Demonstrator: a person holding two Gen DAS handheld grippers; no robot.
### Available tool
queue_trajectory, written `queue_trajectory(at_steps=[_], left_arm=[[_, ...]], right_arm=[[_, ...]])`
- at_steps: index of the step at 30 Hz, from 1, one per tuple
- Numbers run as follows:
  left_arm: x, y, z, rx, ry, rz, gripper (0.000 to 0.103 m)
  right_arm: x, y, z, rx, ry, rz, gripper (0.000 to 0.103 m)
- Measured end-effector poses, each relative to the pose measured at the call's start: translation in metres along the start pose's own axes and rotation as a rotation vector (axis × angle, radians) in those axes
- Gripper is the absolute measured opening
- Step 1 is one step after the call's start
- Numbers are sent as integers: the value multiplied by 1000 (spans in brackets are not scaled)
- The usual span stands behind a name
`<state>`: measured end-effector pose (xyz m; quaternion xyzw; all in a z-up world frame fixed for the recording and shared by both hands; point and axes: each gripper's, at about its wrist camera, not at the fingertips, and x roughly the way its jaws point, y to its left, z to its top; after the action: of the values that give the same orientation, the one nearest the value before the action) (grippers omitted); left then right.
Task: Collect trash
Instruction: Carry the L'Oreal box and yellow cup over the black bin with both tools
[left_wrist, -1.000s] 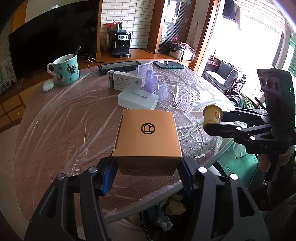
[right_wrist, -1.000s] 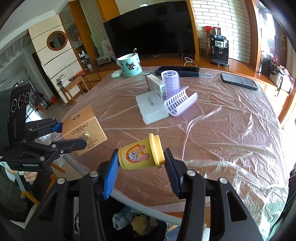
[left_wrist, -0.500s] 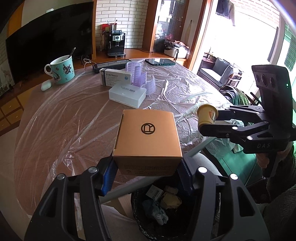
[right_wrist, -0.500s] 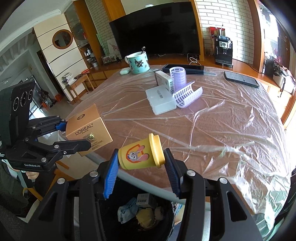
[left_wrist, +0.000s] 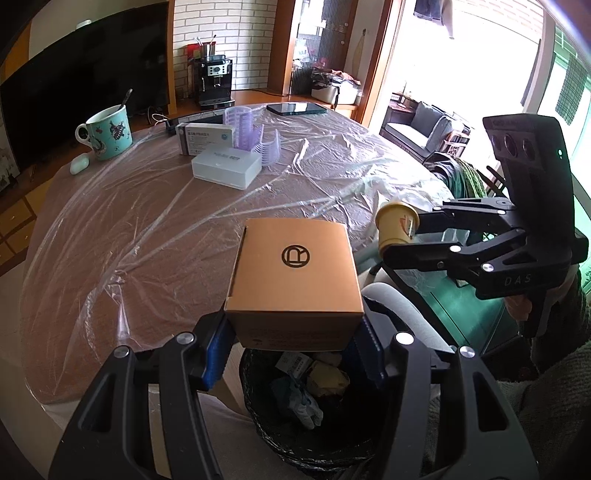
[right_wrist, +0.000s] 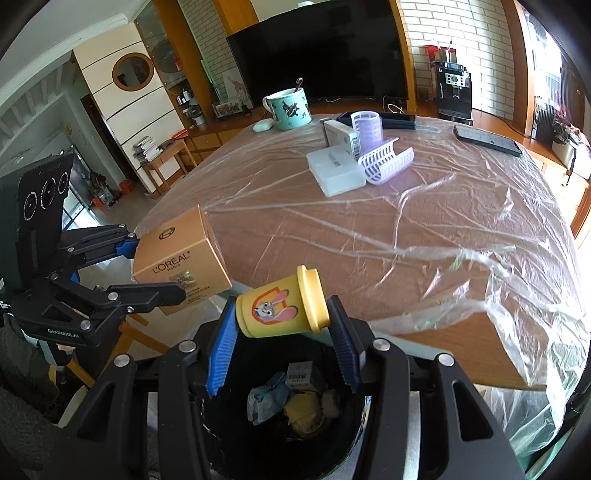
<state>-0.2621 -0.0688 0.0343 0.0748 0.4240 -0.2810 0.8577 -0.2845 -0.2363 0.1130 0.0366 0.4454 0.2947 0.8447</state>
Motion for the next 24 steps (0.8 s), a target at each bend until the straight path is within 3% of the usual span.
queue_trajectory(at_steps=[24], left_arm=[[9, -18, -35, 19, 78, -30, 59]], right_arm=[[3, 6, -37, -2, 80, 14, 48]])
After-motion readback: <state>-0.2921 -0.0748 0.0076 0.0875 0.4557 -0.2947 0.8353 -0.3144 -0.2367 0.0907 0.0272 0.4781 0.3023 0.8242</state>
